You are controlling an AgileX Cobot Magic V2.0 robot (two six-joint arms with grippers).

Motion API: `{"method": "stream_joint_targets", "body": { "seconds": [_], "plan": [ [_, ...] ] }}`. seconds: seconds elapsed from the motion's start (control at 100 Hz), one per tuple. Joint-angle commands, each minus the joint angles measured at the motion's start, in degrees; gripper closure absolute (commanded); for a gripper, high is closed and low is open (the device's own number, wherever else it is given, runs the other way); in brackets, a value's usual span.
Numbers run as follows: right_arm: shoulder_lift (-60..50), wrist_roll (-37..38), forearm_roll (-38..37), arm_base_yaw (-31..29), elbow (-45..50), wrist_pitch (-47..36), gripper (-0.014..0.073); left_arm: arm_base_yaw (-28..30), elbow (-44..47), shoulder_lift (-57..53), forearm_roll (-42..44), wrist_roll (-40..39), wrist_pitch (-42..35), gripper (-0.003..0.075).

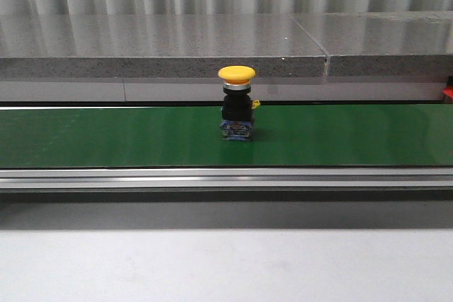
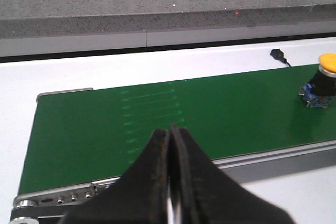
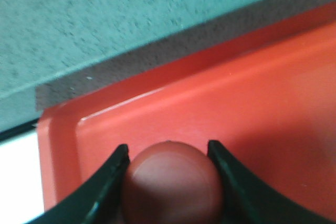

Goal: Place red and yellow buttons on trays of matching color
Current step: 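Carry the red button into the red tray and open the right gripper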

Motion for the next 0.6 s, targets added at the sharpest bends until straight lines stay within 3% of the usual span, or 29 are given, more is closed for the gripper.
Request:
{"method": "stream_joint_targets", "body": {
  "seconds": [0.0, 0.59],
  "plan": [
    [-2.0, 0.1, 1.7, -0.2, -2.6, -1.6, 0.0411, -0.5, -1.6, 0.3, -1.3, -0.1, -3.8, 0.0741],
    [2.9, -0.5, 1.6, -0.2, -2.7, -2.5, 0.0406, -0.5, -1.6, 0.3, -1.3, -0.1, -3.9, 0.0741]
  ]
}}
